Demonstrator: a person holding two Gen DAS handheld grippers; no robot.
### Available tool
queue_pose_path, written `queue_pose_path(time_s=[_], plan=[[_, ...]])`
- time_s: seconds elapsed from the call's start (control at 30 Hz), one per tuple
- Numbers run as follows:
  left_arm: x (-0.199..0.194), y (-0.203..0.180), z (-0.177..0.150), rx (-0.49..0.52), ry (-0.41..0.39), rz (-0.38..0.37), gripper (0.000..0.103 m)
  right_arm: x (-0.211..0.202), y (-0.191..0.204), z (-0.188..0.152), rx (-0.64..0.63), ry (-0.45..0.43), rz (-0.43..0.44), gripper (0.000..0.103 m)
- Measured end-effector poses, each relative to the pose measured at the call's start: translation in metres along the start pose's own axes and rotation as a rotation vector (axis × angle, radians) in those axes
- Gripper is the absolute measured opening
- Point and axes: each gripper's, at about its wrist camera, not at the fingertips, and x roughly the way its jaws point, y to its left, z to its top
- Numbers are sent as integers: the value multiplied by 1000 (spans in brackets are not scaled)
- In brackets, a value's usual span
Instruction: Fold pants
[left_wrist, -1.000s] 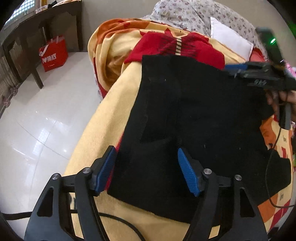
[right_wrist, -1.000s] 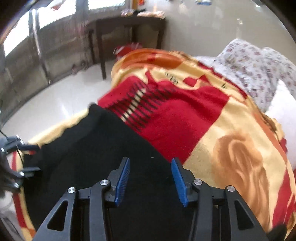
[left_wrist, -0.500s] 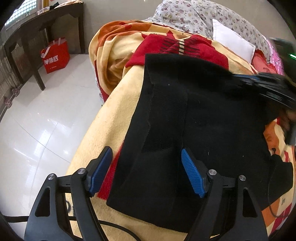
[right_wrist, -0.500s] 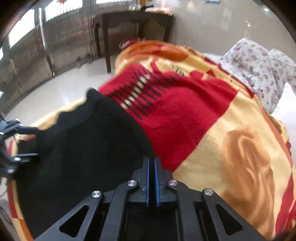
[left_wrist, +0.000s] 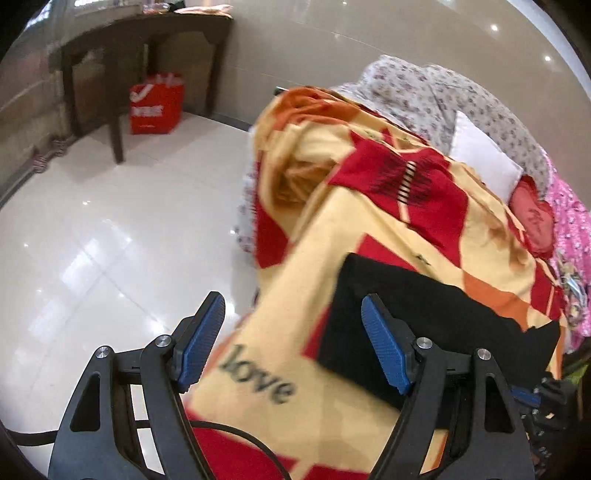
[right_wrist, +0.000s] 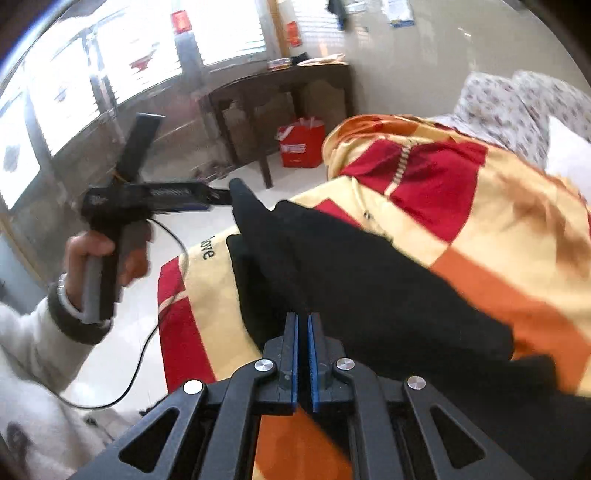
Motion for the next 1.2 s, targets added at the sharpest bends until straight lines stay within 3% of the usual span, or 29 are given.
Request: queue_pose_path(time_s=[0.27,0.43,0.5,0.67,0.77,0.93,1.07,1.2], plan=[[-4,-23,-8,61,10,-31,77,25,-2,-12,59,84,21,5],[12,-63,-19,144,58,-93,77,30,4,-14,24,119,-37,9],[19,-81,-26,186,77,-112,77,11,-2,-15,57,76,-38,9],[39,-111,-44,287,108,-87,77,-64,-49,-43,287,-50,-118,35],[46,-119,-52,337,79,-32,77,-97,-77,-76,413,-55,-218,36],[47,-116,-44,284,101,-55,78,-129,-139,-126,638,-73,-355,37],[46,-115,-42,253,113,-72,78,-127,-178,-144,797,-150,-287,40],[47,-123,-47,298,112,-28,78,-117,-190,-140,813,-215,-275,38]])
